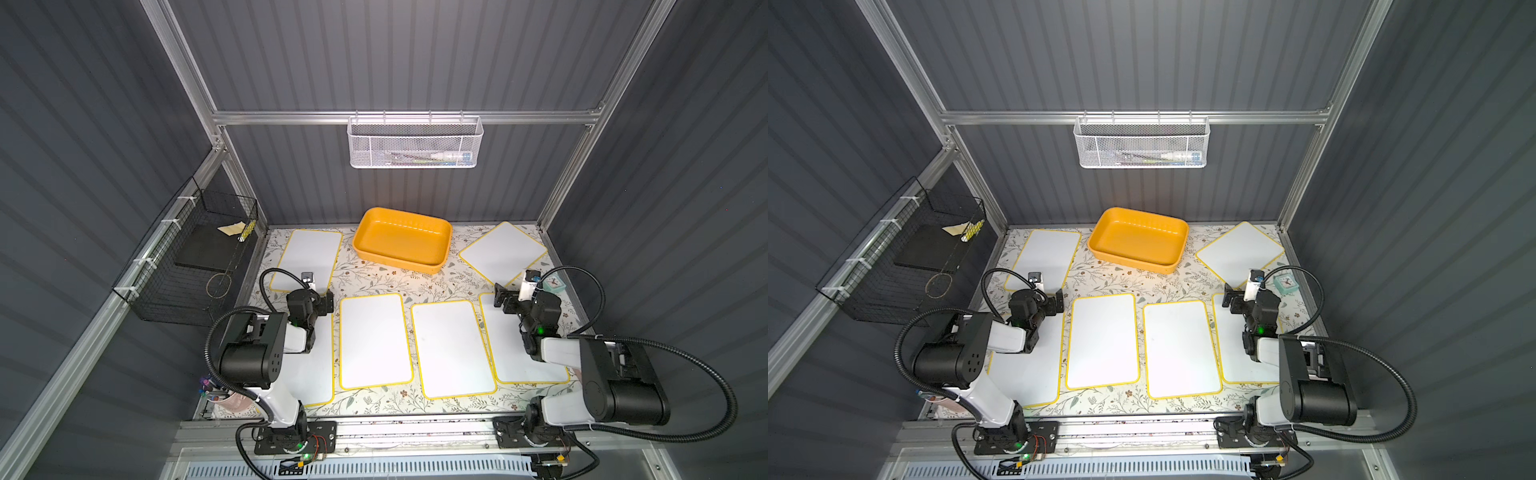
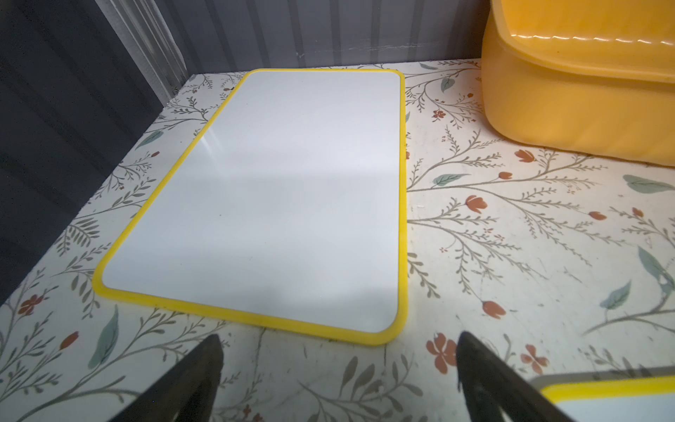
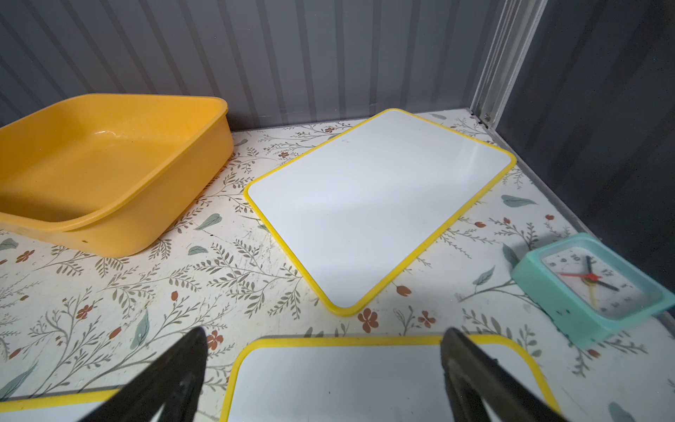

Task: Put the whiteboard into the storage box
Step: Pick up the whiteboard at the center of the board.

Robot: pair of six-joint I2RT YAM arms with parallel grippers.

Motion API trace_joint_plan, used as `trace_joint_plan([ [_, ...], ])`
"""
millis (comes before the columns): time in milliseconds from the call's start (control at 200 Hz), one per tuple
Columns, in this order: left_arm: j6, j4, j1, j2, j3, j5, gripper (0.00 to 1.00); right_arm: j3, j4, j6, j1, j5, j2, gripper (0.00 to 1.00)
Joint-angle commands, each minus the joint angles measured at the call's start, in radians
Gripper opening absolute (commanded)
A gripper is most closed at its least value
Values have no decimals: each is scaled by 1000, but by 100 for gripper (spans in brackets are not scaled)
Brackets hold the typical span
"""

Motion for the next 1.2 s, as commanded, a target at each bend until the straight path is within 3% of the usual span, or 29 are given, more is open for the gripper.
trace_joint_plan([
  [0,-6,10,-4,11,19,-7,100,10,20,-2,1,0,5,99],
  [65,-4,19,-4,10,14,-19,99,19,4,-5,3,-7,-18,99],
  [145,-8,-41,-4,-21,38,-25,99,79,-179,-7,3,-23,-114,99],
  [310,-35,-400,-4,-121,200,-41,99,204,-504,81,1,-71,-272,99],
  [490,-184,-756,-4,-176,401,-47,99,293,-693,270,1,-229,-282,99],
  [766,-317,-1083,-4,-181,523,284,99,370,-762,535,45,-674,-93,99],
  [941,-341,-1323,-4,-190,540,370,99,417,-973,491,253,-567,-96,99],
  [1196,-410,-1471,-5,-283,453,498,99,494,-1033,602,579,-386,7,99],
])
